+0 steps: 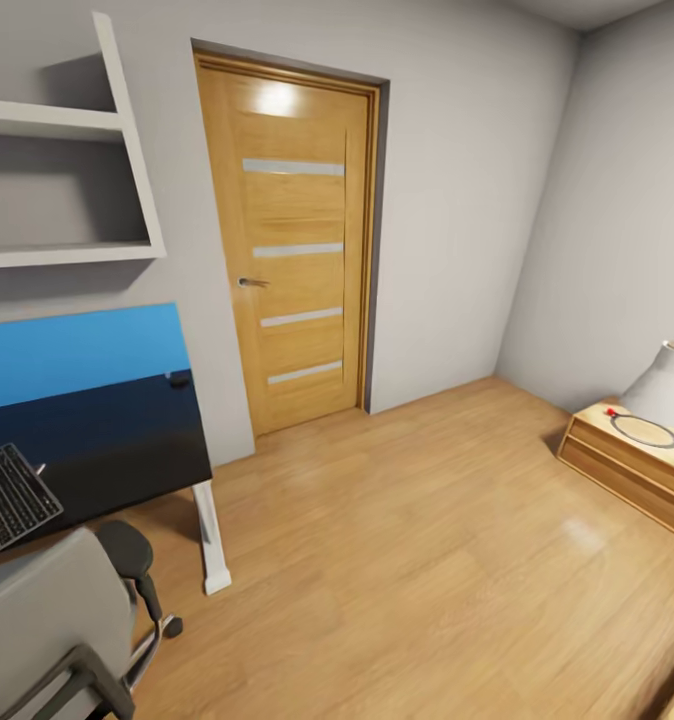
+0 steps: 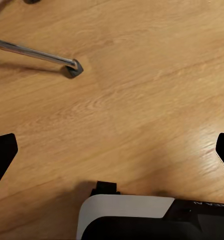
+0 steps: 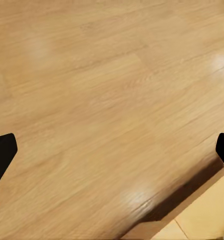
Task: In the bedroom, organize the workspace by keeping the computer under the desk, ensuring the monitor is on the desk, placing the keyboard on the desk next to the monitor, placing the mouse on the desk next to the keyboard, moving the folder from the swivel chair onto the desk next to the mouse, stacking the notebook on top of the folder with the pen on top of the notebook, and positioning the swivel chair next to the desk.
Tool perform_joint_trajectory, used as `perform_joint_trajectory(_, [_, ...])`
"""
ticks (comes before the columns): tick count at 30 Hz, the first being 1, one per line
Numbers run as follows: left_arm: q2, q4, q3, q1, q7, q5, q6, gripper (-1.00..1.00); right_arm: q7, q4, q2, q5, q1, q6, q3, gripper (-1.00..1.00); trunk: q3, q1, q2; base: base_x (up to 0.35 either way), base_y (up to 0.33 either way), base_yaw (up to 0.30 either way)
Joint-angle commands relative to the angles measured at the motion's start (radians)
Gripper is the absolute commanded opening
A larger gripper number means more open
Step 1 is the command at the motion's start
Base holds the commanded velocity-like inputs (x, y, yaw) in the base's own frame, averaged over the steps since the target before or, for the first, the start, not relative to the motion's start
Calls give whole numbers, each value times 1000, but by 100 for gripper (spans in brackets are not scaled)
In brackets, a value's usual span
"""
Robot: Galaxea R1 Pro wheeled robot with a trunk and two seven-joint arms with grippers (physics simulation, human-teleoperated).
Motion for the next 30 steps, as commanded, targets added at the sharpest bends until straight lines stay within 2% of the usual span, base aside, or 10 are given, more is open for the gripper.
perform_joint_trajectory(1, [0, -1, 1, 0, 0, 2, -1, 100, -2, 1, 0, 2, -1, -2, -1, 100, -1, 1, -1, 324, 1, 0])
perform_joint_trajectory(10, [0, -1, 1, 0, 0, 1, -1, 100, -2, 1, 1, 3, -1, -3, -1, 100, -1, 1, -1, 301, -39, -11])
perform_joint_trajectory(21, [0, -1, 3, 0, 0, 2, -2, 100, -2, 1, 0, 3, -1, -3, 0, 100, -1, 1, -1, 94, -26, -141])
perform_joint_trajectory(30, [0, -1, 3, 0, 0, 2, -2, 100, -2, 1, 0, 3, -1, -2, 0, 100, -1, 1, -1, 289, -1, -12])
